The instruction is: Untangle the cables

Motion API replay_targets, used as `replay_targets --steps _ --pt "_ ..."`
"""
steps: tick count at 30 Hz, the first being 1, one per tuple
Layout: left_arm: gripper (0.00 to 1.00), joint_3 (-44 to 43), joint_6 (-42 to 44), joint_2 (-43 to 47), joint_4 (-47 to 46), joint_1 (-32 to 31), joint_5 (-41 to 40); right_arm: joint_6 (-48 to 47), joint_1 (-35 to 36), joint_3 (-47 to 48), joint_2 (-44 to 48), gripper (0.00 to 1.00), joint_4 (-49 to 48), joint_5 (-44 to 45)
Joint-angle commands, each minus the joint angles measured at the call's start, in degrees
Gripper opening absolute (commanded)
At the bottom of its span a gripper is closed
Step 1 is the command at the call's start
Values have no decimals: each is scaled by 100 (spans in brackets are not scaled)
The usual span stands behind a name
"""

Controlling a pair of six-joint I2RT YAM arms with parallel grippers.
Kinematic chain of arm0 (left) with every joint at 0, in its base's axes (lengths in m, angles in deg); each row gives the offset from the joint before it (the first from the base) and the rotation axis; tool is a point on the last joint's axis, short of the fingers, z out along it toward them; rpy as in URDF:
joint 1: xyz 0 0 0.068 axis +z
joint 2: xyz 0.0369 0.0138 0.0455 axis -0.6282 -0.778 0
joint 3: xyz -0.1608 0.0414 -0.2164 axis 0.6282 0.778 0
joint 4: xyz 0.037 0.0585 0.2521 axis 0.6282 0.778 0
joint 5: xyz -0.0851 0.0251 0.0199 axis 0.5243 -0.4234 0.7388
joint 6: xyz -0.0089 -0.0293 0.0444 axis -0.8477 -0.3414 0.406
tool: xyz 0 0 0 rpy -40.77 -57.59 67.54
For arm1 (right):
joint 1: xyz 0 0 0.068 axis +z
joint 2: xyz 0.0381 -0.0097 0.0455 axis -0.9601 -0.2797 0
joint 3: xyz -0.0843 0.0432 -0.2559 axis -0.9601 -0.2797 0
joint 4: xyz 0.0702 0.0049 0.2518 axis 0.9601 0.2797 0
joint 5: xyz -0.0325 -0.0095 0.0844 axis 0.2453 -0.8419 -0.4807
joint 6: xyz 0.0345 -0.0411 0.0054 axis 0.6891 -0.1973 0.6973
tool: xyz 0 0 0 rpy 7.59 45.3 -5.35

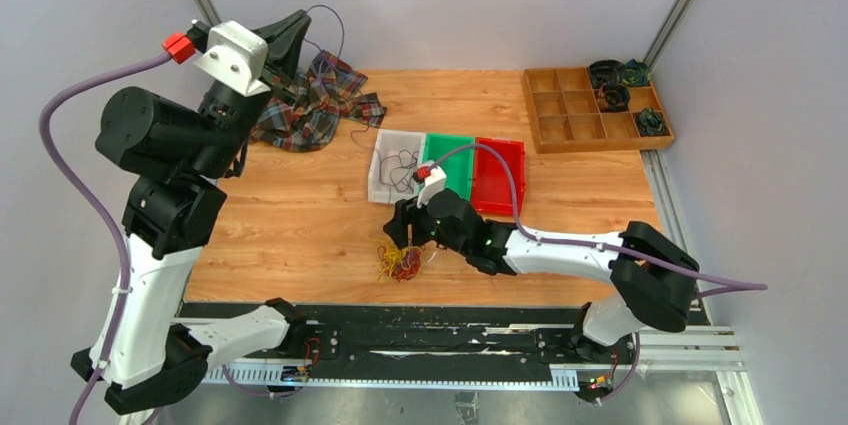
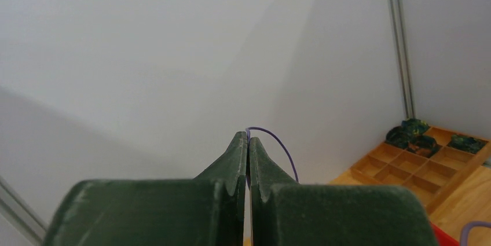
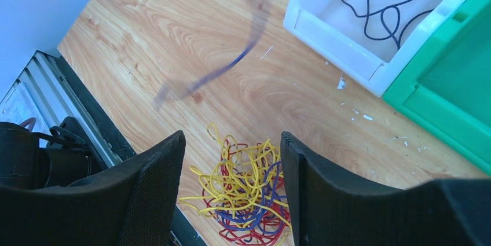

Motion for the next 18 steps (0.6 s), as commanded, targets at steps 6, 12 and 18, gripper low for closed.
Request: replay_targets --steps 6,12,18 --pt "0 357 -499 -157 4 -38 287 -245 -366 -108 593 60 139 440" --pt "0 555 -506 -445 -205 -38 240 -350 -944 -625 958 60 206 526" --pt "0 777 -131 -687 -418 -38 114 -234 -1331 -1229 1355 59 82 496"
